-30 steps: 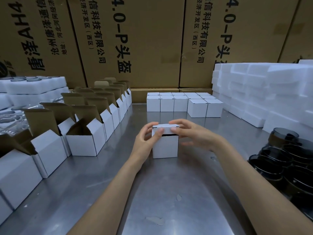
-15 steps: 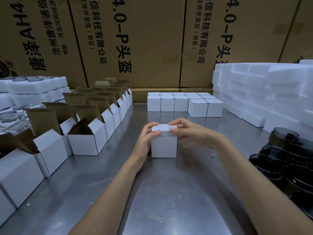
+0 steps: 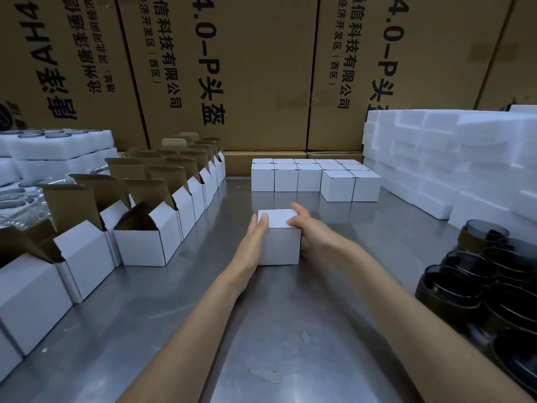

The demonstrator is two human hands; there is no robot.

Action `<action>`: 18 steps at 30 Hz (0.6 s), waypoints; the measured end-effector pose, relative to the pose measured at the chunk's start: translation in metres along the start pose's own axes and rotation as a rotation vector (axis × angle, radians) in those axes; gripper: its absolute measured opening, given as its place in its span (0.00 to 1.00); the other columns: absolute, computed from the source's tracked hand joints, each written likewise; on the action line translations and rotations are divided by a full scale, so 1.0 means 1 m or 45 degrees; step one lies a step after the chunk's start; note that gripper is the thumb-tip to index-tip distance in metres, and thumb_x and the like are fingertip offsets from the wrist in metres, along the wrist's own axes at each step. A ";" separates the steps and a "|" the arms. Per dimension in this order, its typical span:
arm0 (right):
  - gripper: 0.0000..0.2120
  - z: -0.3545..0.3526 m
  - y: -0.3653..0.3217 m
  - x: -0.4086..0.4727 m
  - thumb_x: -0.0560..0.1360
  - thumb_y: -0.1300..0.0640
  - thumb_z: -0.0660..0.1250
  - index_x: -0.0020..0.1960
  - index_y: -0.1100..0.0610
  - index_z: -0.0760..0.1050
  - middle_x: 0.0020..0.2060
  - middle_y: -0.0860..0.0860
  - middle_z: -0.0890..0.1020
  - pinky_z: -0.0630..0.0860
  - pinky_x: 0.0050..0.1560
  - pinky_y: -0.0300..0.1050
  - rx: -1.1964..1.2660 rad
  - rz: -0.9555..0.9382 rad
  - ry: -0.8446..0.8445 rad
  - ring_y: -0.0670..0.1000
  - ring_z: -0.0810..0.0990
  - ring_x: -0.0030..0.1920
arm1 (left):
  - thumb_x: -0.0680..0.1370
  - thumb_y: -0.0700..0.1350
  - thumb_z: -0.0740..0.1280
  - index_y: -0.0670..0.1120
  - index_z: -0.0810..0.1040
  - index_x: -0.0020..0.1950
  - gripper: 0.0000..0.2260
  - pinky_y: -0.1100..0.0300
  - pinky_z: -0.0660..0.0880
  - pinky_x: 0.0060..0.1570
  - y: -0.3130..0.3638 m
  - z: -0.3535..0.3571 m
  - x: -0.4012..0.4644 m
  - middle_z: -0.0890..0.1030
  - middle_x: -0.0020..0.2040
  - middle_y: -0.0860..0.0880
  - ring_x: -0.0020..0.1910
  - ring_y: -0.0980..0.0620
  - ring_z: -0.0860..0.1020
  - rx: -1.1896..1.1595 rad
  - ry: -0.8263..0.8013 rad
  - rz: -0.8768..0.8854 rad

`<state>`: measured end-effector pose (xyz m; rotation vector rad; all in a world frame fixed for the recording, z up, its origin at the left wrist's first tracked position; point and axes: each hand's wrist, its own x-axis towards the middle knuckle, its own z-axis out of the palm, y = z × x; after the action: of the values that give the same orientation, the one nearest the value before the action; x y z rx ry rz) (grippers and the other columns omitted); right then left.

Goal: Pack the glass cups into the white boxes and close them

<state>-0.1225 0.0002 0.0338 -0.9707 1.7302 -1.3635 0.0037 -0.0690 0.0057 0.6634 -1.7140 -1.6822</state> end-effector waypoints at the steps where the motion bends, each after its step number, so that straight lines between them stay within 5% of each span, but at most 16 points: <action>1: 0.23 0.007 0.002 0.003 0.79 0.57 0.56 0.73 0.50 0.60 0.65 0.51 0.70 0.66 0.66 0.47 0.094 -0.034 0.032 0.53 0.72 0.63 | 0.81 0.58 0.55 0.54 0.60 0.76 0.24 0.54 0.62 0.72 -0.001 0.000 0.002 0.69 0.72 0.52 0.69 0.53 0.69 0.029 0.060 -0.039; 4: 0.16 0.021 0.007 0.006 0.79 0.60 0.56 0.65 0.59 0.70 0.55 0.56 0.78 0.70 0.54 0.47 0.371 -0.052 0.079 0.54 0.76 0.51 | 0.82 0.55 0.54 0.54 0.58 0.77 0.23 0.52 0.62 0.72 -0.002 0.000 0.006 0.69 0.72 0.50 0.70 0.50 0.68 0.052 0.147 -0.080; 8: 0.15 0.027 0.012 0.009 0.77 0.59 0.58 0.62 0.56 0.74 0.54 0.55 0.80 0.73 0.57 0.49 0.570 -0.056 0.196 0.53 0.78 0.51 | 0.82 0.54 0.52 0.54 0.58 0.77 0.23 0.51 0.62 0.71 -0.002 0.003 0.012 0.68 0.73 0.50 0.70 0.49 0.68 0.098 0.199 -0.086; 10: 0.16 0.028 0.013 0.011 0.78 0.57 0.58 0.66 0.53 0.71 0.59 0.52 0.77 0.73 0.60 0.46 0.497 -0.086 0.295 0.51 0.77 0.56 | 0.82 0.56 0.50 0.53 0.55 0.78 0.24 0.54 0.59 0.72 -0.002 0.006 0.018 0.64 0.75 0.51 0.72 0.51 0.65 0.169 0.162 -0.058; 13: 0.16 0.024 0.018 0.020 0.81 0.52 0.55 0.68 0.52 0.63 0.61 0.49 0.72 0.69 0.49 0.38 0.254 -0.211 0.526 0.47 0.71 0.55 | 0.81 0.60 0.48 0.49 0.53 0.78 0.28 0.54 0.56 0.73 -0.001 0.014 0.030 0.61 0.76 0.50 0.74 0.52 0.61 0.297 0.047 0.019; 15: 0.15 0.013 0.025 0.029 0.81 0.47 0.54 0.64 0.52 0.67 0.60 0.49 0.72 0.63 0.54 0.40 -0.016 -0.318 0.716 0.48 0.67 0.57 | 0.81 0.57 0.55 0.47 0.60 0.75 0.25 0.53 0.57 0.73 -0.002 0.019 0.041 0.64 0.73 0.47 0.72 0.52 0.63 0.361 0.001 0.118; 18: 0.16 -0.009 0.035 0.044 0.79 0.40 0.55 0.57 0.50 0.72 0.54 0.47 0.72 0.63 0.55 0.43 -0.211 -0.362 0.826 0.48 0.69 0.58 | 0.78 0.50 0.67 0.50 0.66 0.70 0.22 0.66 0.61 0.63 -0.010 0.022 0.060 0.63 0.64 0.48 0.62 0.57 0.65 0.527 0.000 0.185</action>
<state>-0.1551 -0.0290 -0.0030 -0.9517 2.2702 -1.8912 -0.0538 -0.0991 0.0022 0.7009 -2.0798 -1.2376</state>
